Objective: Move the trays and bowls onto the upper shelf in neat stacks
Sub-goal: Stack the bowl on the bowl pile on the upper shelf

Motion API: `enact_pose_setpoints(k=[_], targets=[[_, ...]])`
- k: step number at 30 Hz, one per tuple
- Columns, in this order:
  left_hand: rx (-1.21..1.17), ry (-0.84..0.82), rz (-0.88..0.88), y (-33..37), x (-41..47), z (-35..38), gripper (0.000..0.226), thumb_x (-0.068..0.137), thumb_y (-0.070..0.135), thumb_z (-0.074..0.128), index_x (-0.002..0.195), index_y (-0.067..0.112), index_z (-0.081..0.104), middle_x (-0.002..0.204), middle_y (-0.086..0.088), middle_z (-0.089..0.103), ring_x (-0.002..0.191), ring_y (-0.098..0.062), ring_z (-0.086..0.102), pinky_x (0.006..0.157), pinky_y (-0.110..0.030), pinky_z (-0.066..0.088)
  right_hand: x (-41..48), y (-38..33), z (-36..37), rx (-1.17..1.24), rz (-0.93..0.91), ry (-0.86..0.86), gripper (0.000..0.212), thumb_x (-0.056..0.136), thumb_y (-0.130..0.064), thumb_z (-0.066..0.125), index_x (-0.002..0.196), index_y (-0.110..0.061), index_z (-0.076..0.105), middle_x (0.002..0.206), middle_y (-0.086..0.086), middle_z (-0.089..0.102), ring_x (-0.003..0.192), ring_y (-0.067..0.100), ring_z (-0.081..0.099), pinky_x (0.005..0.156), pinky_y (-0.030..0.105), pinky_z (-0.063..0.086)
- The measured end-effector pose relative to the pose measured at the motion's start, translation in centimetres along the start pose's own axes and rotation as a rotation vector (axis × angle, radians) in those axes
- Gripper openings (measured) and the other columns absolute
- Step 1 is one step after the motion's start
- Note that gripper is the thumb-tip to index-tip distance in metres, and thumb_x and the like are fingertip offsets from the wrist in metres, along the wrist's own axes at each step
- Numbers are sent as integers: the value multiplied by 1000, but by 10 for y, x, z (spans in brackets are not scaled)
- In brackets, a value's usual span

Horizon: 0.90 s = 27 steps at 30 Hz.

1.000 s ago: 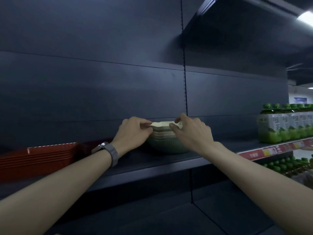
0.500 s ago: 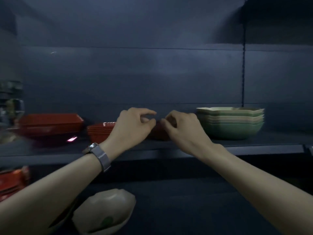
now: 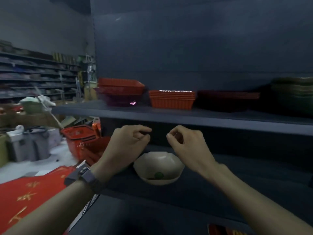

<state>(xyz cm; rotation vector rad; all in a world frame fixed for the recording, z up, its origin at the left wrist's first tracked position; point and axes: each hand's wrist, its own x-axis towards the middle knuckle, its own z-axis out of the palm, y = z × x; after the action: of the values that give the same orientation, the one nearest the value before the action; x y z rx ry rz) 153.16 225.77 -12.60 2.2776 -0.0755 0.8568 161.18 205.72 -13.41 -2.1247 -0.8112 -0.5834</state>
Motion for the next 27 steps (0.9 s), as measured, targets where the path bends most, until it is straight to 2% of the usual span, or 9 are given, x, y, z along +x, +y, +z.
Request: enact_pose_setpoints(k=[5,6,8,10,12,17,21,23,27], targets=[[-12,-17,-138,-69,-19,34,22,91,17,73,107,29,81,75,21,77,80,8,72,82,-20,58,-24,28,59,84,179,-81,16,102,-38,63,91,-27,70,83,-13,69,77,4,65,64,22,54],[-17,-19,-168,-82,-22,45,22,90,17,74,107,28,82,77,19,77,79,8,71,80,-20,58,-30,37,72,84,208,-98,18,102,-34,62,88,-25,69,84,-10,69,77,6,65,62,22,52],[-4,-50,-218,-103,-30,65,23,90,16,72,109,27,82,80,18,76,72,10,66,68,-7,50,-42,54,96,86,273,-178,14,100,-26,59,90,-23,69,88,-6,68,77,10,67,62,27,56],[23,-109,-268,-121,-36,83,28,90,16,70,114,25,81,95,13,80,82,2,70,68,-2,44,-52,71,113,48,317,-252,13,95,-21,56,98,-26,67,90,-5,70,78,13,68,66,38,62],[57,-186,-327,-139,-38,97,38,90,19,69,127,27,74,107,6,80,99,-14,73,77,-15,49,-56,86,125,-36,330,-281,20,95,-19,57,108,-32,64,98,-4,71,85,18,69,72,40,62],[146,-306,-451,-176,-35,130,64,91,35,63,153,27,49,119,-9,75,114,-33,68,101,-40,52,-54,126,140,-250,302,-343,49,103,-43,54,147,-36,33,127,4,67,103,28,69,81,43,57],[155,-469,-511,-177,-31,144,73,97,39,64,162,40,28,152,-2,53,141,-31,48,115,-39,43,-47,146,145,-356,354,-361,60,103,-58,49,154,-41,22,134,6,63,111,32,67,86,45,53],[147,-489,-511,-178,-29,150,73,98,43,64,161,43,28,157,-2,48,146,-32,41,115,-36,40,-43,151,145,-386,365,-341,61,101,-62,49,153,-42,25,134,3,65,112,30,67,87,44,53],[117,-425,-480,-184,-30,162,58,93,46,69,146,39,46,145,-3,58,138,-31,49,104,-32,45,-39,165,143,-428,421,-393,62,99,-70,45,154,-43,31,136,2,62,119,29,64,94,44,52]])
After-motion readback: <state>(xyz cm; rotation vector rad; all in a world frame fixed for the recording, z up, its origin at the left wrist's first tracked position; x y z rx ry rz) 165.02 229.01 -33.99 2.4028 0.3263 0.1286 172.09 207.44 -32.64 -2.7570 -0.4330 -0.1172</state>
